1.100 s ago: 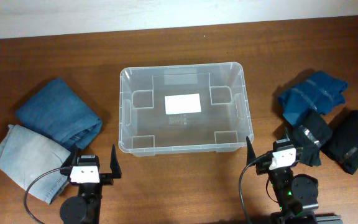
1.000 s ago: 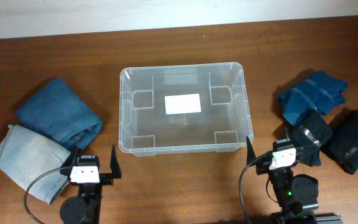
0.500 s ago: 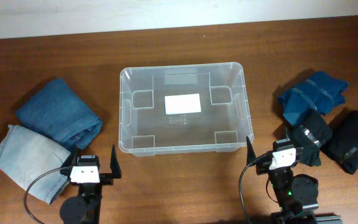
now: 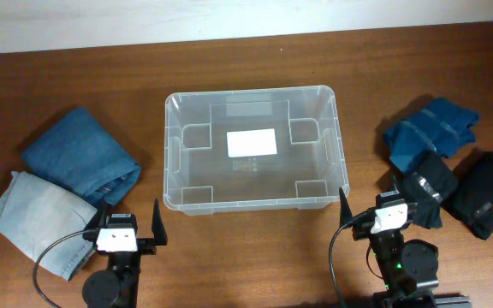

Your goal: Pack container

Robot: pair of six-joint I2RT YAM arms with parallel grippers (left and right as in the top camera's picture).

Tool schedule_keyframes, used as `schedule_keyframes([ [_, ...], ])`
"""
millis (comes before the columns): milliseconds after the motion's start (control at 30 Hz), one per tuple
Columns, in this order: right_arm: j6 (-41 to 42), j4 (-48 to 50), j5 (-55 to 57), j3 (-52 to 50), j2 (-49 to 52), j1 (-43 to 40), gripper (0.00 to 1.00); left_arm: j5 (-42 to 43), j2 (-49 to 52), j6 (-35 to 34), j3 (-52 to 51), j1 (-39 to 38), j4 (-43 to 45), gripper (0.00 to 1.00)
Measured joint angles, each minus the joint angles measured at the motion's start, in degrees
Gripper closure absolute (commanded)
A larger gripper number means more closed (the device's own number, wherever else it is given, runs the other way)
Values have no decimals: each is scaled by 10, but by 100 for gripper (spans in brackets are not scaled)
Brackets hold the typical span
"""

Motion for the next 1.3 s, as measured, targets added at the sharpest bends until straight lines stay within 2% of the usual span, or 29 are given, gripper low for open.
schedule_keyframes([
  [533, 2, 2, -4, 0, 0, 0, 2, -7, 0, 0, 0, 0, 0, 1],
  [700, 50, -2, -12, 0, 0, 0, 2, -9, 0, -9, 0, 0, 0, 1],
  [867, 95, -88, -5, 43, 23, 0, 2, -5, 14, -52, 31, 0, -37, 1],
  [1033, 119, -198, 8, 171, 138, -21, 1, -4, 108, -69, 154, 0, -77, 0],
  [1300, 121, -396, 9, 438, 437, -88, 1, -4, 371, -77, 381, 0, -164, 1],
])
